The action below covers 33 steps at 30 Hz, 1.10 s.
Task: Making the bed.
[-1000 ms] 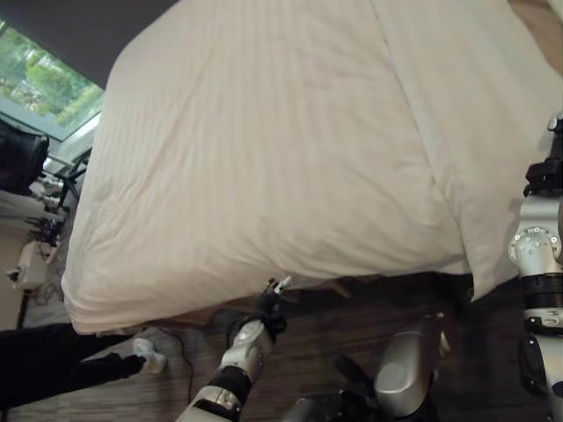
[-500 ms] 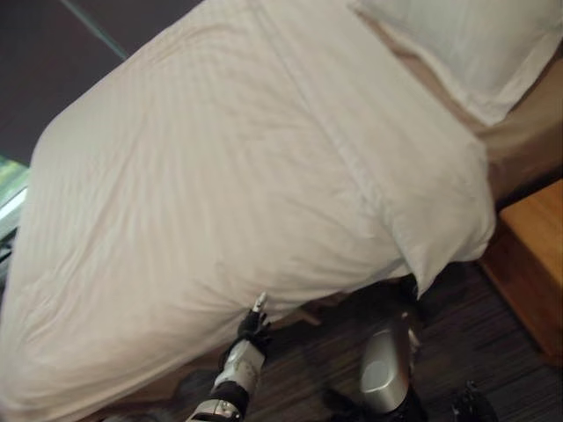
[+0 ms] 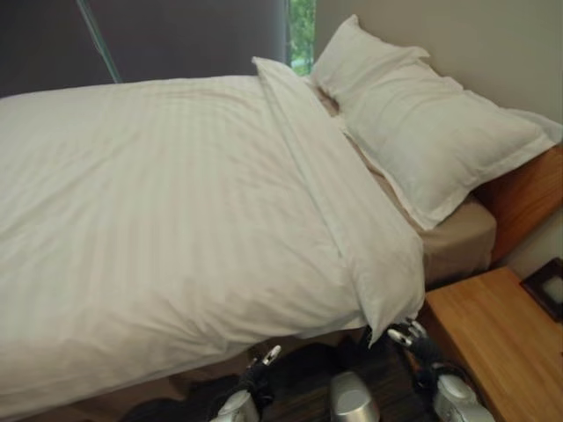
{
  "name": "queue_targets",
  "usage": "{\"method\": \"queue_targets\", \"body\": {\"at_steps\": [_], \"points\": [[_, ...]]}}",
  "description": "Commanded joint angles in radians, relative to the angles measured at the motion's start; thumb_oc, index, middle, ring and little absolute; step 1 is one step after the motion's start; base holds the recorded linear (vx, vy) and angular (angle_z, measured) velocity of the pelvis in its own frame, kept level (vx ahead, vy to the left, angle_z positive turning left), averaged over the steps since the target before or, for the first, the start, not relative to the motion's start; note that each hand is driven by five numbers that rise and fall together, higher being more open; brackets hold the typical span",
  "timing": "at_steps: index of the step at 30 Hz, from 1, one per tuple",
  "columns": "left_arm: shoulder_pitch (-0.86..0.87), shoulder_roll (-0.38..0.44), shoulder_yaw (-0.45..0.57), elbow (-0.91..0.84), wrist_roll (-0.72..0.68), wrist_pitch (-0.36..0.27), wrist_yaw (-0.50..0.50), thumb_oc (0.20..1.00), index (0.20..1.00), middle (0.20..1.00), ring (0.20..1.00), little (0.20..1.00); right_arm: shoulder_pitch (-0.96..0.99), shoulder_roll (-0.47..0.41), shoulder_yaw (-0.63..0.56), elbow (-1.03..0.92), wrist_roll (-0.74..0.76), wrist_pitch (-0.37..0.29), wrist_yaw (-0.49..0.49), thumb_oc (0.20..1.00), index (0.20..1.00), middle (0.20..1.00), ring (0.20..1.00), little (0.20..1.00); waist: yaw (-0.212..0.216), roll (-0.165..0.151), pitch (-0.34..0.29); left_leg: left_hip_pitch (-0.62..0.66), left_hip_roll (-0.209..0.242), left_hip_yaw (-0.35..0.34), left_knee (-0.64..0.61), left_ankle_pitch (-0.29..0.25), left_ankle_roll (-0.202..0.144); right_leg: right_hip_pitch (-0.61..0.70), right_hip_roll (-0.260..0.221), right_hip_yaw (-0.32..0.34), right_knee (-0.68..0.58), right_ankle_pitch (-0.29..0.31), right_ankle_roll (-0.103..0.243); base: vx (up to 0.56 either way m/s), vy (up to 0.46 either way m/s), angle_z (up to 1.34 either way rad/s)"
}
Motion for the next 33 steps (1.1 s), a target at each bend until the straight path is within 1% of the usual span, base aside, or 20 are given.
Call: {"method": "queue_targets", "body": {"at_steps": [1,2,3,4,5,6,11,13,14,15,16,18,20,21,22,24,25,27,28,33], "points": [[-0.021,0.042,0.014,-0.193,0.038,-0.035,-0.047,1.0,1.0,1.0,1.0,1.0,-0.055,-0.116,0.039,-0.176,-0.052,-0.045,0.019,1.0,1.0,1.0,1.0,1.0,-0.002,0.103,0.013,-0.063,-0.04,-0.016,-0.144,0.165,0.023,0.001,0.024,-0.056,0.363,0.201,0.001,-0.15,0.038,-0.71],[-0.011,0.062,0.014,-0.263,0.026,-0.044,-0.056,1.0,1.0,1.0,1.0,1.0,-0.057,-0.125,0.033,-0.199,-0.053,-0.05,0.02,1.0,1.0,1.0,1.0,1.0,0.023,0.101,0.001,-0.072,-0.032,0.005,-0.143,0.179,0.023,0.053,0.018,-0.073,0.342,0.178,-0.001,-0.02,0.027,-0.27],[-0.007,0.071,0.02,-0.293,0.027,-0.043,-0.059,1.0,1.0,1.0,1.0,1.0,-0.057,-0.13,0.022,-0.214,-0.057,-0.051,0.017,1.0,1.0,1.0,1.0,1.0,0.039,0.098,-0.014,-0.075,-0.035,-0.004,-0.139,0.165,0.014,0.094,0.021,-0.069,0.325,0.134,0.013,-0.05,0.012,-0.59],[-0.007,0.088,0.021,-0.337,0.04,-0.048,-0.051,1.0,1.0,1.0,1.0,1.0,-0.057,-0.131,0.018,-0.232,-0.061,-0.052,0.014,1.0,1.0,1.0,1.0,1.0,0.061,0.091,-0.022,-0.074,-0.025,0.023,-0.136,0.176,0.007,0.141,0.029,-0.079,0.284,0.101,0.011,-0.07,-0.034,-1.07],[-0.016,0.106,0.03,-0.394,0.043,-0.059,-0.037,1.0,1.0,1.0,1.0,1.0,-0.068,-0.13,0.018,-0.244,-0.055,-0.054,0.008,1.0,1.0,1.0,1.0,1.0,0.087,0.089,-0.035,-0.092,-0.017,0.035,-0.133,0.192,0.001,0.201,0.054,-0.092,0.212,0.044,-0.001,-0.15,-0.159,-2.17],[-0.021,0.13,0.047,-0.462,0.053,-0.071,-0.036,1.0,1.0,1.0,1.0,1.0,-0.069,-0.122,0.019,-0.26,-0.037,-0.065,0.013,1.0,1.0,1.0,1.0,1.0,0.112,0.087,-0.053,-0.108,0.029,0.074,-0.129,0.243,-0.033,0.26,0.099,-0.097,0.03,-0.06,-0.042,-0.11,-0.158,-2.1],[-0.005,0.148,0.071,-0.588,0.047,-0.113,-0.021,1.0,1.0,1.0,1.0,1.0,-0.085,-0.143,0.044,-0.342,-0.029,-0.094,0.026,1.0,1.0,1.0,1.0,1.0,0.137,0.078,-0.061,-0.095,0.044,0.123,-0.107,0.262,-0.069,0.298,0.137,-0.059,-0.126,-0.039,-0.063,-0.03,-0.156,-1.09],[-0.006,0.153,0.078,-0.641,0.03,-0.141,-0.02,1.0,1.0,1.0,1.0,1.0,-0.088,-0.17,0.047,-0.401,-0.016,-0.112,0.04,1.0,1.0,1.0,1.0,1.0,0.146,0.067,-0.043,-0.13,0.044,0.085,-0.036,0.244,-0.077,0.324,0.154,-0.063,-0.179,-0.032,-0.075,-0.16,-0.178,-0.41],[-0.007,0.144,0.086,-0.697,0.003,-0.155,-0.03,1.0,1.0,1.0,1.0,1.0,-0.091,-0.177,0.054,-0.42,-0.018,-0.12,0.048,1.0,1.0,1.0,1.0,1.0,0.16,0.065,-0.034,-0.169,0.041,0.043,-0.001,0.234,-0.07,0.324,0.168,-0.069,-0.198,-0.013,-0.095,-0.21,-0.116,0.15],[-0.007,0.145,0.086,-0.698,0.003,-0.155,-0.03,1.0,1.0,1.0,1.0,1.0,-0.09,-0.177,0.054,-0.42,-0.018,-0.12,0.048,1.0,1.0,1.0,1.0,1.0,0.158,0.065,-0.034,-0.171,0.042,0.041,0.002,0.233,-0.07,0.325,0.168,-0.071,-0.199,-0.013,-0.095,-0.21,-0.103,0.18],[-0.007,0.131,0.089,-0.717,-0.019,-0.163,-0.032,1.0,1.0,1.0,1.0,1.0,-0.099,-0.182,0.06,-0.416,-0.03,-0.119,0.049,1.0,1.0,1.0,1.0,1.0,0.168,0.053,-0.027,-0.171,0.023,0.0,0.048,0.198,-0.073,0.319,0.16,-0.065,-0.193,0.001,-0.102,-0.11,-0.052,0.03],[-0.014,0.118,0.085,-0.728,-0.034,-0.163,-0.033,1.0,1.0,1.0,1.0,1.0,-0.099,-0.181,0.059,-0.413,-0.038,-0.117,0.05,1.0,1.0,1.0,1.0,1.0,0.169,0.041,-0.023,-0.148,0.034,0.019,0.146,0.123,-0.057,0.307,0.142,-0.089,-0.168,0.007,-0.109,-0.18,-0.075,0.08],[-0.031,0.124,0.091,-0.73,-0.017,-0.175,-0.013,1.0,1.0,1.0,1.0,1.0,-0.089,-0.173,0.065,-0.426,-0.01,-0.125,0.06,1.0,1.0,1.0,1.0,1.0,0.185,0.051,-0.028,-0.124,0.023,-0.04,0.206,0.077,-0.047,0.285,0.141,-0.114,-0.138,-0.003,-0.116,-0.17,-0.021,0.29],[-0.031,0.124,0.091,-0.731,-0.017,-0.175,-0.012,1.0,1.0,1.0,1.0,1.0,-0.089,-0.173,0.065,-0.426,-0.01,-0.125,0.06,1.0,1.0,1.0,1.0,1.0,0.182,0.052,-0.027,-0.126,0.025,-0.043,0.21,0.075,-0.047,0.285,0.142,-0.117,-0.136,-0.005,-0.116,-0.18,0.117,0.46],[-0.04,0.148,0.105,-0.755,0.038,-0.177,0.02,1.0,1.0,1.0,1.0,1.0,-0.086,-0.163,0.069,-0.417,-0.023,-0.113,0.053,1.0,1.0,1.0,1.0,1.0,0.179,0.085,-0.05,-0.079,-0.032,-0.104,0.034,0.08,-0.037,0.251,0.146,-0.144,-0.118,0.005,-0.092,-0.14,0.145,0.48],[-0.025,0.168,0.15,-0.76,0.103,-0.188,0.066,1.0,1.0,1.0,1.0,1.0,-0.085,-0.145,0.07,-0.401,-0.036,-0.111,0.052,1.0,1.0,1.0,1.0,1.0,0.187,0.098,-0.051,-0.056,-0.011,-0.086,-0.031,0.112,-0.044,0.243,0.131,-0.173,-0.098,0.026,-0.083,-0.1,0.14,0.62],[-0.014,0.179,0.172,-0.754,0.122,-0.193,0.084,1.0,1.0,1.0,1.0,1.0,-0.094,-0.135,0.075,-0.398,-0.028,-0.115,0.046,1.0,1.0,1.0,1.0,1.0,0.199,0.098,-0.049,-0.047,-0.027,-0.118,-0.051,0.119,-0.043,0.249,0.125,-0.185,-0.099,0.024,-0.077,-0.02,0.07,0.5],[-0.002,0.187,0.19,-0.747,0.132,-0.195,0.096,1.0,1.0,1.0,1.0,1.0,-0.101,-0.132,0.076,-0.396,-0.027,-0.113,0.043,1.0,1.0,1.0,1.0,1.0,0.204,0.097,-0.053,-0.043,-0.033,-0.119,-0.072,0.125,-0.038,0.248,0.122,-0.187,-0.101,0.032,-0.077,-0.01,0.052,0.5],[0.055,0.241,0.248,-0.754,0.265,-0.189,0.137,1.0,1.0,1.0,1.0,1.0,-0.112,-0.126,0.083,-0.393,-0.056,-0.114,0.042,1.0,1.0,1.0,1.0,1.0,0.243,0.099,-0.053,-0.021,-0.039,-0.128,-0.122,0.138,-0.036,0.256,0.107,-0.21,-0.101,0.044,-0.068,-0.01,0.053,0.62],[0.123,0.223,0.276,-0.746,0.235,-0.18,0.135,1.0,1.0,1.0,1.0,1.0,-0.122,-0.111,0.078,-0.389,-0.053,-0.112,0.04,1.0,1.0,1.0,1.0,1.0,0.269,0.093,-0.056,-0.02,-0.033,-0.14,-0.137,0.153,-0.04,0.276,0.096,-0.231,-0.115,0.049,-0.063,0.02,0.032,0.4]]}}
